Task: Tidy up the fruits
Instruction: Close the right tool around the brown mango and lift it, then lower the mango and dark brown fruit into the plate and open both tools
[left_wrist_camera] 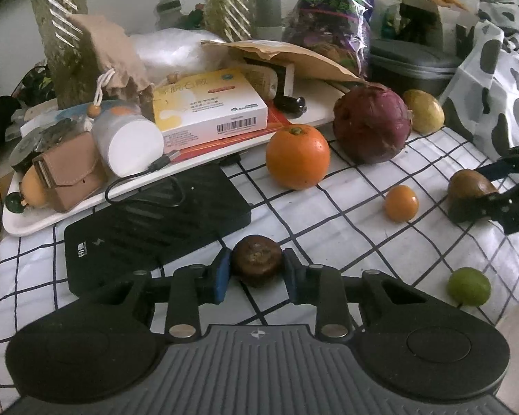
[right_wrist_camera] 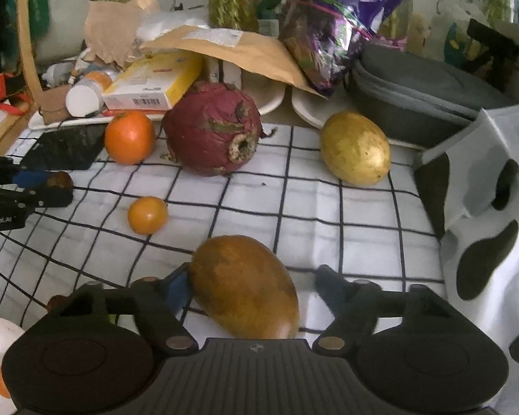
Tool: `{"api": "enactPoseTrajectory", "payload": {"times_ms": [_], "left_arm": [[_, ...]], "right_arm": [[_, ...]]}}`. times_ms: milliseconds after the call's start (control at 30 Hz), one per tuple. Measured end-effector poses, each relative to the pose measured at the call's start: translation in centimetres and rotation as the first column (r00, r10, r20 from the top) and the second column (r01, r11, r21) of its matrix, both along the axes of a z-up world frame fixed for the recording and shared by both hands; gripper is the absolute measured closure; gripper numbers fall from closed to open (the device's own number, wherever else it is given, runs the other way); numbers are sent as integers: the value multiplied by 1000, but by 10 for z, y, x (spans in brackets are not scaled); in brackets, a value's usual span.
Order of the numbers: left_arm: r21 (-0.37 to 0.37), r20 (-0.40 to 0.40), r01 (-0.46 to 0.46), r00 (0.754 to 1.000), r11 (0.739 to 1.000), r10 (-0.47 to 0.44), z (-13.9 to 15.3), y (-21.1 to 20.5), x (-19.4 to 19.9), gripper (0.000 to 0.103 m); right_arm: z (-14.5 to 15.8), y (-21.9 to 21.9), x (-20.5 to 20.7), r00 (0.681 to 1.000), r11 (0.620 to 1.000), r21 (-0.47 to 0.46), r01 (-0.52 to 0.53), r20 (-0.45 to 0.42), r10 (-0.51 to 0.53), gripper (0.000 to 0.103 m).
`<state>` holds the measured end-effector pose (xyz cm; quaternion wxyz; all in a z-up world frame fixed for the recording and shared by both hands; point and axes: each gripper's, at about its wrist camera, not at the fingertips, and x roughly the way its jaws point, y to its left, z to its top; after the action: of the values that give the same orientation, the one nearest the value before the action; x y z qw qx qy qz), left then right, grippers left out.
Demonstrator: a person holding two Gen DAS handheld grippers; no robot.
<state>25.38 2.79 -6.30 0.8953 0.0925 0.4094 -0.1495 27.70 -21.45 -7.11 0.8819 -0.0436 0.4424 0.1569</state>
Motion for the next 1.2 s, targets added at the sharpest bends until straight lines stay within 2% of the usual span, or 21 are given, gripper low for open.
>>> {"api": "enactPoseTrajectory", "payload": {"times_ms": [33,133,367,633,867,1200], "left_arm": [[-3,-3,-1,1000,1000,1,0,0,0,73],[-15,-10,-4,1000,1000,4,2,2,-1,74],[-46,20,-5,1000,999,6,18,-1,-13,74],[-73,49,0,999,997,4,38,-7,-44,74],[-95,64,22,998,995,-16,53,-18,-82,74],[-132,56,25,998,991,-17,58,-25,-132,74]], "right_arm": [[2,-1,0,1000,1000,23,-8,-1,8,45],[4,2,-3,1000,1000,14,-19,-3,19,47],[18,-2,-18,999,1000,24,1,37,-2,47],[41,-5,-50,997,997,80,20,74,-26,48],[51,7,-89,996,994,111,-9,84,-1,48],[56,22,-137,996,989,137,-54,73,45,48]]}}
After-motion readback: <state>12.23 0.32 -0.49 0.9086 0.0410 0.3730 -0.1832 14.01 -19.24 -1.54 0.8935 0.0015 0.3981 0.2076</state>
